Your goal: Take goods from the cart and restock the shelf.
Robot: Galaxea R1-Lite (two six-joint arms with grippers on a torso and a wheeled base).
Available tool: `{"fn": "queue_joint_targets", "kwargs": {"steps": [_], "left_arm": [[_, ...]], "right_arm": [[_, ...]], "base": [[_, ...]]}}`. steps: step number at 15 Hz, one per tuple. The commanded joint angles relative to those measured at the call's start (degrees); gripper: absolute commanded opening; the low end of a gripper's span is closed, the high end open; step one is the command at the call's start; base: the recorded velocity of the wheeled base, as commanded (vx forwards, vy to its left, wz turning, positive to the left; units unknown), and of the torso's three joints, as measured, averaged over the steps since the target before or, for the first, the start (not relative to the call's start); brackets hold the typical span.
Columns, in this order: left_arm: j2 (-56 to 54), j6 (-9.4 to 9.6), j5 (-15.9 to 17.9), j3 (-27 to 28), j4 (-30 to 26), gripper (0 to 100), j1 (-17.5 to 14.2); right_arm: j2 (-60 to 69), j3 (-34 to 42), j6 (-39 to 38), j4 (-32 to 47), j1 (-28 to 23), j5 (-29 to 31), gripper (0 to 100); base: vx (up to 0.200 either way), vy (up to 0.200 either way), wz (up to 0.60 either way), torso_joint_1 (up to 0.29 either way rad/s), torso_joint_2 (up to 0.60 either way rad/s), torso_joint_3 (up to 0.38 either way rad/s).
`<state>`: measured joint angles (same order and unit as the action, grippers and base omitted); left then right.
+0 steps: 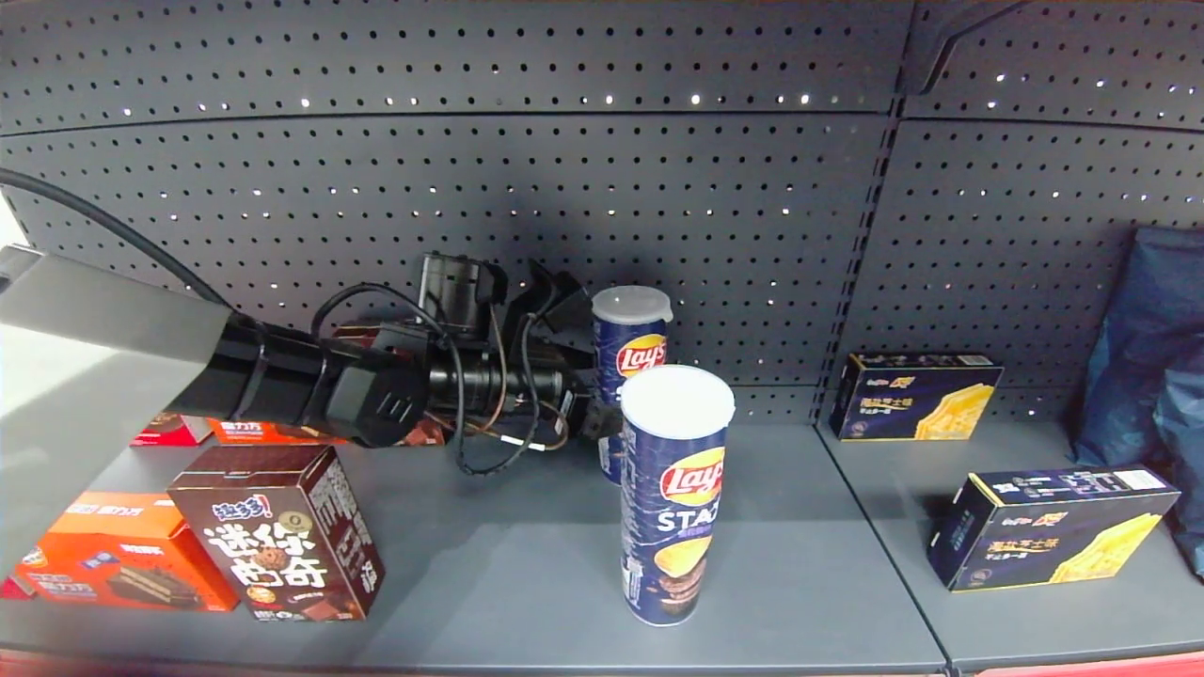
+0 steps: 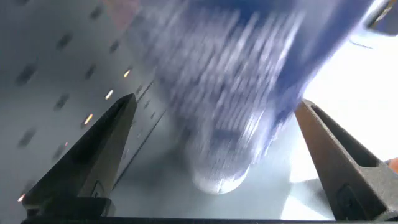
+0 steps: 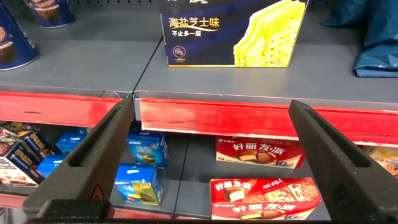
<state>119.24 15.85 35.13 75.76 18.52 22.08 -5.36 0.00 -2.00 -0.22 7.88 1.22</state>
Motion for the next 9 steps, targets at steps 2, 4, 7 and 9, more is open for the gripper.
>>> {"fn": "queue_joint_targets", "kwargs": {"steps": [2, 4, 7, 9], "left_arm": [[-4.4, 0.06, -2.9, -6.4, 2.2, 100, -0.9], [-4.6, -0.03, -3.8, -8.9, 4.2, 100, -0.9], [-4.6, -0.03, -5.3, -9.1, 4.9, 100, -0.8], [-4.5, -0.03, -6.2, -8.9, 4.9, 100, -0.9]], "right_arm": [[-0.1, 0.0, 0.0, 0.0, 0.0, 0.0, 100], [-0.1, 0.0, 0.0, 0.0, 0.0, 0.0, 100], [-0.1, 0.0, 0.0, 0.0, 0.0, 0.0, 100], [-0.1, 0.0, 0.0, 0.0, 0.0, 0.0, 100]], "base": [[0.000, 0.000, 0.00, 0.000, 0.00, 0.000], [0.000, 0.000, 0.00, 0.000, 0.00, 0.000], [0.000, 0.000, 0.00, 0.000, 0.00, 0.000], [0.000, 0.000, 0.00, 0.000, 0.00, 0.000]]}}
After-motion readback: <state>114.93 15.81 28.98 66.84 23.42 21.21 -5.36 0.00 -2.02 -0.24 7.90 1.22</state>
